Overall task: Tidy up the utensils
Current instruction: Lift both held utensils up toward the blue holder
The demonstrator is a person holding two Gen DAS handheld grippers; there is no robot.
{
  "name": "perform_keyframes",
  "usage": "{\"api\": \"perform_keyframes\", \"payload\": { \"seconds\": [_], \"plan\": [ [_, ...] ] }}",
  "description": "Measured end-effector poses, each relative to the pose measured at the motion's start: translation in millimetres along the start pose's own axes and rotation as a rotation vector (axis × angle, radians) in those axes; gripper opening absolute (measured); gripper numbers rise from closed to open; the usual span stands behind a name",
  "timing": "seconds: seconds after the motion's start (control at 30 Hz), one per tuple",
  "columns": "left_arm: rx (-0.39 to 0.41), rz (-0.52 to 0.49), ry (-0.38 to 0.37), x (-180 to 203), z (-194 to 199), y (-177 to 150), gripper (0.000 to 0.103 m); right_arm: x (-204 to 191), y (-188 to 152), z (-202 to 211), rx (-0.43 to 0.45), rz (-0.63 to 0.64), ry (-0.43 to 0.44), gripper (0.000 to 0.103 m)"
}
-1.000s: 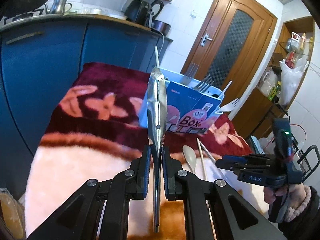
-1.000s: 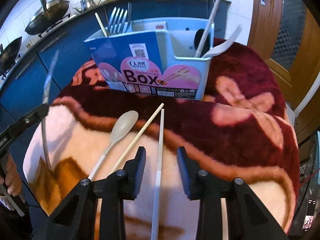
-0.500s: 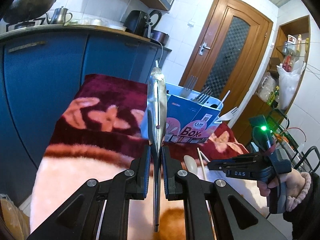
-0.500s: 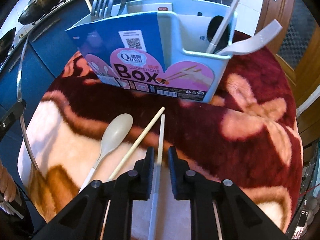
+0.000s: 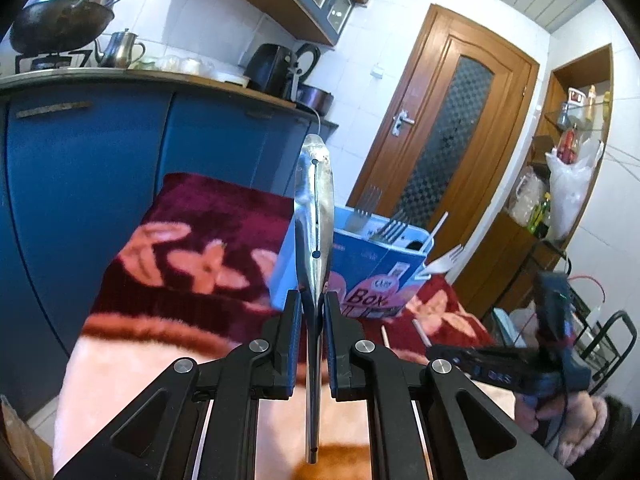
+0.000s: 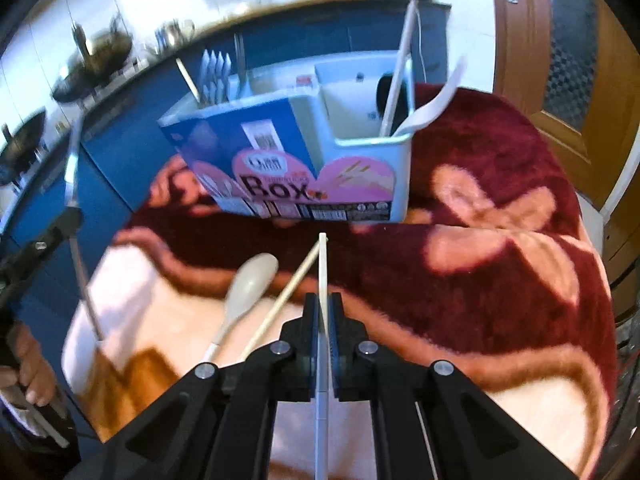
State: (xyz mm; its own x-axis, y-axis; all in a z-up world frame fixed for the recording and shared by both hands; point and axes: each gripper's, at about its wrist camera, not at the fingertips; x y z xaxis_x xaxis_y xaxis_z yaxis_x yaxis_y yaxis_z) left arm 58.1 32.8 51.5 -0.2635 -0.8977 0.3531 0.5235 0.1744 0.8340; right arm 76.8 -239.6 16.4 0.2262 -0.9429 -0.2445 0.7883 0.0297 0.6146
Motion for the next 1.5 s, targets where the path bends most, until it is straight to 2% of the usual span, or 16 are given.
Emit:
{"api": "perform_keyframes", "payload": {
  "seconds": [0.2,0.37,0.57,1.0,1.3,1.5],
  "plan": [
    [0.023,0.002,0.005,8,-6,8,0.011,0,-8,32,0.172,-0.03,0.035,0.006],
    [0.037,-0.024,0.031,16,-11,12,0.011,0,-16,58,0.315,-0.031,0.015,0.006],
    [0.054,-0.028,0.046,19,-13,19,0.011,0,-22,69,0.411,-0.042,-0.006,0.006],
    [0.141,-0.047,0.065,29,-27,53,0.011,9,-23,86,0.501,-0.046,-0.022,0.006],
    [0.252,-0.026,0.033,32,-39,83,0.011,13,-19,85,0.525,-0.056,-0.018,0.006],
    [0.316,-0.035,0.036,38,-53,89,0.011,19,-16,78,0.523,-0.072,-0.007,0.006]
  ]
}}
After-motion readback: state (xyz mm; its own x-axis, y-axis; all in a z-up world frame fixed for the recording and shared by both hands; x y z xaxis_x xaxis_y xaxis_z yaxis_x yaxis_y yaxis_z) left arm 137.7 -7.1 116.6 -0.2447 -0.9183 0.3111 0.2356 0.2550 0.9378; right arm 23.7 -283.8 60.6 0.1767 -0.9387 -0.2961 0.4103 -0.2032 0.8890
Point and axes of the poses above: each gripper's, at about its wrist camera, not at the fingertips, and z roughly against the way its jaws point, x to its right, y to its top, and after that the axes turned 1 degree about y, right-handed
